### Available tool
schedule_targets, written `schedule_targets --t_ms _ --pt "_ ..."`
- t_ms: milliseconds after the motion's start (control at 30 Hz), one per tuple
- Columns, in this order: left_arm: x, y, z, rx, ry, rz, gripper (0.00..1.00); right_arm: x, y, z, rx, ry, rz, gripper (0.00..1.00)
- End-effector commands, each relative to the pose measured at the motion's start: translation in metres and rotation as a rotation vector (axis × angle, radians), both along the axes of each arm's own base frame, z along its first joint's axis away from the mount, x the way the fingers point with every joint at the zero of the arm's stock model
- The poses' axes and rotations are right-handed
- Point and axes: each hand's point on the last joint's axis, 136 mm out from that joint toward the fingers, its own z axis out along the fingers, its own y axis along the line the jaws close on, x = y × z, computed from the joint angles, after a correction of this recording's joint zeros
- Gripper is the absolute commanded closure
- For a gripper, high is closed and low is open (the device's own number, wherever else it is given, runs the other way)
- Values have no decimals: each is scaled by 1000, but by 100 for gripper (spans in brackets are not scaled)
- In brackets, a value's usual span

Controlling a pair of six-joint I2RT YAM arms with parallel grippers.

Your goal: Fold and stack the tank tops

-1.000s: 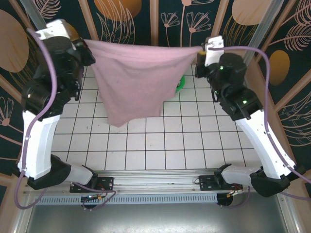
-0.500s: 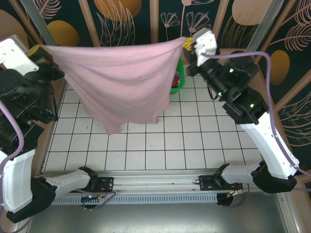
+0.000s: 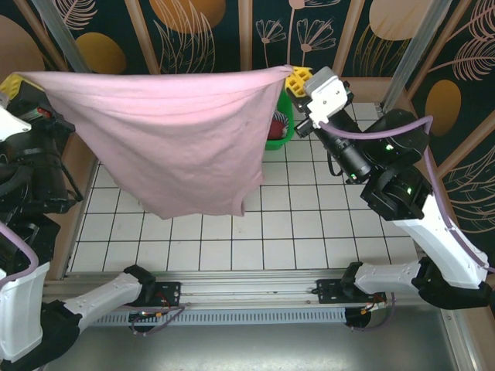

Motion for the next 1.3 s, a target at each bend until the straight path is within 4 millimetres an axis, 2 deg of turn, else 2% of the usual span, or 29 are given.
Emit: schedule_targets --t_ms 0,167,267,433,567,667,800,900,967,1067,1133,1200,1267 --pt "49 -23 -20 95 120 56 100 31 -8 -25 -25 68 -117 100" --pt "110 -60 -72 130 224 9 100 73 -26 -81 -22 243 -145 100" --pt "144 -85 -95 142 271 -59 100 91 -25 -101 -40 297 -138 100" --pt "189 -103 -105 139 319 -126 100 120 -29 -119 -52 377 -134 100" --pt "206 -112 -91 151 328 -163 100 125 -33 -114 -51 398 -133 100" --pt "196 -106 -88 126 343 -163 100 121 -53 -111 -25 430 -151 100" --pt "165 -97 -115 140 442 -197 100 108 -68 -132 -14 547 -143 100" --pt "132 -84 -137 164 515 -207 100 102 -73 -174 -15 734 -114 100" --pt "113 -89 -160 122 571 -295 100 96 -78 -210 -30 861 -130 100" --pt "88 -111 -214 18 673 -482 100 81 -93 -268 -38 1037 -186 100" --pt "70 -112 -244 -48 711 -523 100 66 -98 -299 -14 1136 -191 100" --pt "57 -106 -252 -83 704 -526 100 56 -99 -307 33 1165 -176 100" --pt "51 -106 -248 -98 694 -539 100 51 -97 -306 61 1169 -155 100"
